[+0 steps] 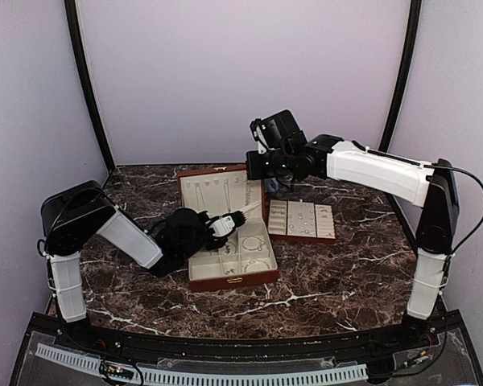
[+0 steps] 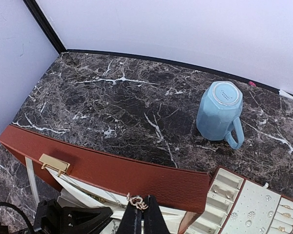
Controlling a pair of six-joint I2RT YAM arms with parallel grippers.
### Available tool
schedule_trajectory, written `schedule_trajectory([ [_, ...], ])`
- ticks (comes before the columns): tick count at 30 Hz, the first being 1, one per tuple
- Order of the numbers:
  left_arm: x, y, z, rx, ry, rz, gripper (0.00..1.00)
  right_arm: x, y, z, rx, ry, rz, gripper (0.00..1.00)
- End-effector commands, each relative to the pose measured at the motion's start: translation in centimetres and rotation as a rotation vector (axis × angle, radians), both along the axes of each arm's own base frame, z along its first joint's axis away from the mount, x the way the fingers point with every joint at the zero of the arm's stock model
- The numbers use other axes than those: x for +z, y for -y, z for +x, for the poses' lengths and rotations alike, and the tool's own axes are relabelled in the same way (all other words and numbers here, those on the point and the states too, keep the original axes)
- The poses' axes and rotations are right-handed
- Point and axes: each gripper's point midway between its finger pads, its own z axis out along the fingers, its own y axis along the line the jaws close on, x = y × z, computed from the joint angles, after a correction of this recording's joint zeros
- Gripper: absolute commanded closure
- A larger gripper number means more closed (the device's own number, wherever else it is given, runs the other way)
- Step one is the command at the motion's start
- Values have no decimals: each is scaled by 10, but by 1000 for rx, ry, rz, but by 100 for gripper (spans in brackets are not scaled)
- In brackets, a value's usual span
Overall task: Organize the mixed jewelry
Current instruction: Hang the necklace on the necklace hanger.
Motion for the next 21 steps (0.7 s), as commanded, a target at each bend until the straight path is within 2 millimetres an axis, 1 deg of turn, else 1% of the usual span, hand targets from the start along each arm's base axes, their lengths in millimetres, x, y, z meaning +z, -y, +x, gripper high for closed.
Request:
schedule_trajectory([
  [1,-2,11,-4,-27,-12,-8,100,2,8,1,-23,-1,15,100],
  [3,-3,10,-3,-25,-12,-6,100,-5,11,0,-32,-13,4,100],
  [7,-3,11,-4,-29,-9,-4,100,-9,18,1,-60,-14,-6,100],
  [12,-6,11,-4,-31,-4,6,100,-7,22,6,-74,-7,-7,100],
  [17,-9,11,-5,-35,-4,15,100,-1,20,9,-68,1,1,100],
  [21,-9,10,-5,-35,-1,15,100,-2,20,12,-70,-1,-5,100],
])
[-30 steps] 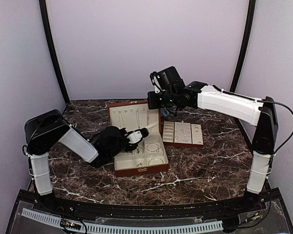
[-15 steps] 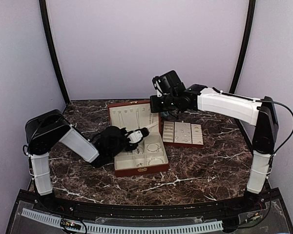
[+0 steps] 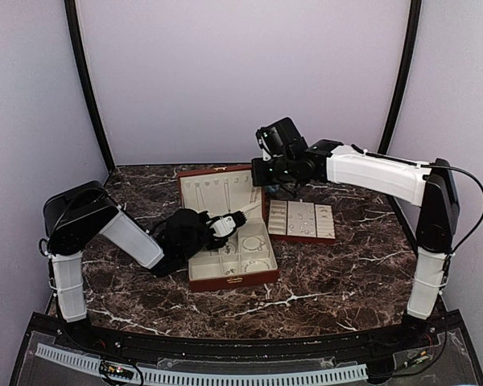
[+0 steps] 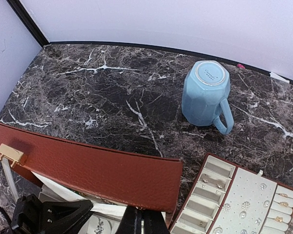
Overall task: Organize the mixed jewelry
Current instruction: Hang the necklace on the necklace hanger.
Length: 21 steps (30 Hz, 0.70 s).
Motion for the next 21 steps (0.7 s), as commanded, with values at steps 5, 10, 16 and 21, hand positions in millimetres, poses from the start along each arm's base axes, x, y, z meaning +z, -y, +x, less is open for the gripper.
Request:
schedule_trajectory([
  [5,-5,11,-9,-47,-8,2,100,25,-4,10,-1,44,38,100],
  [10,-6,10,-8,-45,-6,4,100,30,-11,11,35,49,49,100],
  [16,-6,11,-8,-45,-3,6,100,25,-19,9,76,29,46,100],
  [21,-7,12,-8,-46,-3,6,100,26,-28,4,126,17,68,100],
])
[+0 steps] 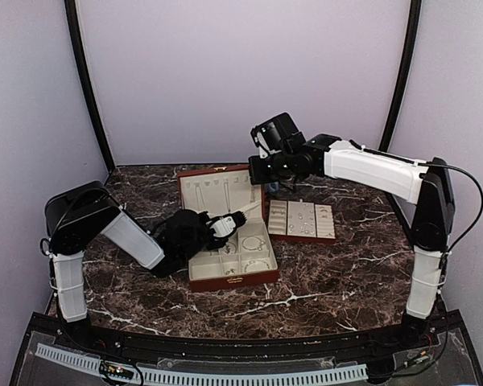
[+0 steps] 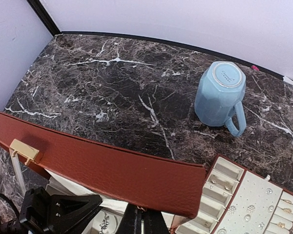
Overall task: Organize the mixed jewelry
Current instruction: Hang the necklace on the necklace hanger.
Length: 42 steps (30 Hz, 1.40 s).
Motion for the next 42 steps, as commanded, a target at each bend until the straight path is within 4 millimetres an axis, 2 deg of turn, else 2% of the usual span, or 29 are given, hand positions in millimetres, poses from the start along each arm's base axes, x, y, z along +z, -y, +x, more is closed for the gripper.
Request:
schedule_trajectory([
  [1,-6,12,-9,-51,-11,12,100,24,-16,6,51,49,75,100],
  [7,-6,12,-9,-49,-9,11,100,27,-10,8,18,66,73,100],
  [13,-6,12,-9,-46,-7,15,100,22,6,16,-70,68,24,100],
  [20,-7,12,-9,-46,-6,16,100,16,15,19,-113,61,-4,100],
  [42,-6,13,-10,-47,4,23,100,9,14,29,-134,56,-30,100],
])
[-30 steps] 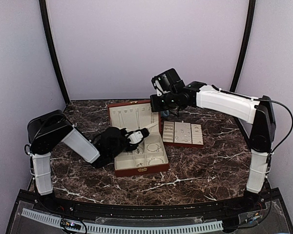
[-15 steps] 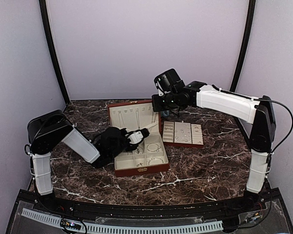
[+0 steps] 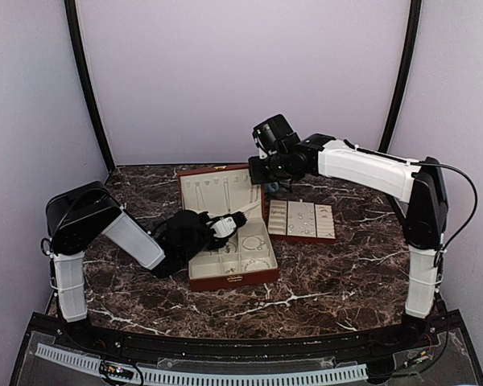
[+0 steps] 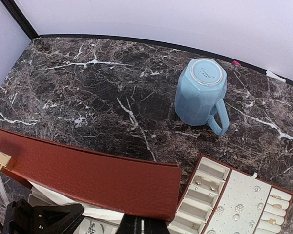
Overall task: Organize the mixed jewelry
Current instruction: Hang the necklace on the necklace hanger.
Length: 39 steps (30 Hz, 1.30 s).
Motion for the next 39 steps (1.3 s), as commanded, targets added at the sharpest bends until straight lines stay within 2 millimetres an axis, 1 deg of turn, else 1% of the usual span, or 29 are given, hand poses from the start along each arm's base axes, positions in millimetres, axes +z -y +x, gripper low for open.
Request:
schedule_trajectory([
  [1,-6,12,-10,-51,-5,18,100,19,4,14,-46,52,29,100],
  [5,-6,13,-10,-53,-4,17,100,20,4,13,-49,56,32,99],
  [14,-5,13,-11,-51,-1,18,100,28,9,12,-61,72,43,90],
  [20,-5,14,-11,-53,0,16,100,33,14,10,-71,88,49,89],
  [23,-5,15,-11,-54,0,18,100,35,13,8,-62,91,59,89],
  [28,-4,15,-11,-49,3,19,100,41,6,2,-18,93,99,84],
  [31,-2,15,-9,-39,7,17,100,48,5,-3,0,101,130,83],
  [35,4,15,-6,-22,18,-3,100,55,5,-9,27,106,164,81],
  [39,12,16,-2,-2,32,-21,100,59,6,-15,42,110,184,80],
])
